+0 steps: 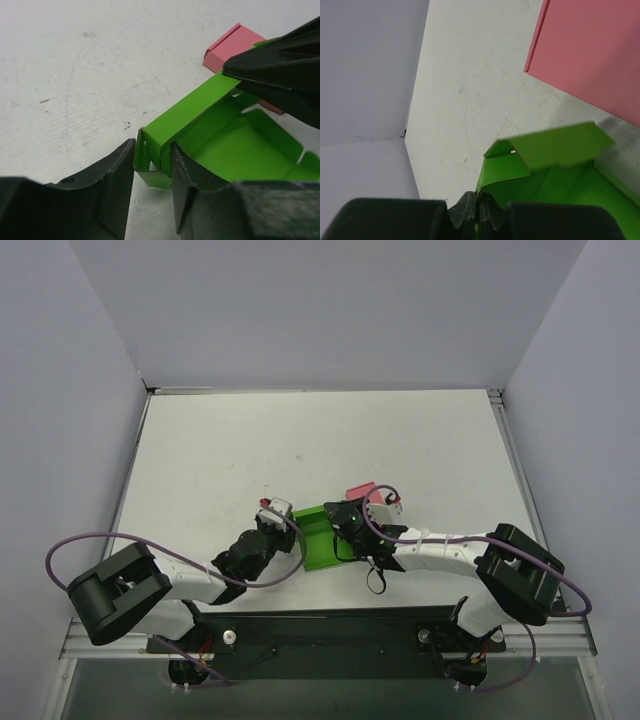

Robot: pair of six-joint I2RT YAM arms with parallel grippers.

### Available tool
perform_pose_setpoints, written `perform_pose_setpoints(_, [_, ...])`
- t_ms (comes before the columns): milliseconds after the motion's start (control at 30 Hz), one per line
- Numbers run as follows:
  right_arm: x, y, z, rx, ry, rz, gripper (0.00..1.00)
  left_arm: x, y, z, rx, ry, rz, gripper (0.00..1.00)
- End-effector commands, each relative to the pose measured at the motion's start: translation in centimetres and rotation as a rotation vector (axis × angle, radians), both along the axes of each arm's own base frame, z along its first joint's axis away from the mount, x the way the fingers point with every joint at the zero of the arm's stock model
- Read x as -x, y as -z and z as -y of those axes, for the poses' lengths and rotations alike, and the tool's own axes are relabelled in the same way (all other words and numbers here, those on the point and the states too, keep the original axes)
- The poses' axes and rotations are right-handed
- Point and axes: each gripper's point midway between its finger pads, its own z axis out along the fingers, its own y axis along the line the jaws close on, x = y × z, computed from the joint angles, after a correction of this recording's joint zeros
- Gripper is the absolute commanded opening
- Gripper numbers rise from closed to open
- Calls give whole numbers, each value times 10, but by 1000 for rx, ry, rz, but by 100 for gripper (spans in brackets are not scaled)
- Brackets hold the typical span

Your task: Fold the paper box

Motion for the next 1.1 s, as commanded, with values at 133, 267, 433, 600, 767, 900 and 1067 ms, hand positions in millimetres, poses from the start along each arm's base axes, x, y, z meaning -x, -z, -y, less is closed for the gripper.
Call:
perform_pose_setpoints(133, [-2, -2, 2, 3, 7, 36, 0, 20, -54, 27, 108, 191, 81, 74])
perform_pose_setpoints(267, [-1, -2, -2, -15, -14, 47, 0, 24, -49, 22, 81, 225, -1, 77])
perform_pose_setpoints(433, [2, 6, 5, -13, -8, 39, 0, 20, -59, -6, 172, 148, -42, 77])
perform_pose_setpoints(600, [1, 2, 5, -17, -22, 49, 0, 4, -36, -53, 268, -56, -168, 77])
perform_pose_setpoints(767, [2, 6, 6, -20, -29, 47, 0, -6, -8, -51, 254, -63, -311, 77])
perform_pose_setpoints(900, [2, 6, 3, -30, -37, 46, 0, -5, 16, -38, 209, -14, -407, 74])
perform_pose_setpoints(1067, [2, 6, 5, -25, -32, 49, 0, 0, 22, -27, 207, 39, -427, 72])
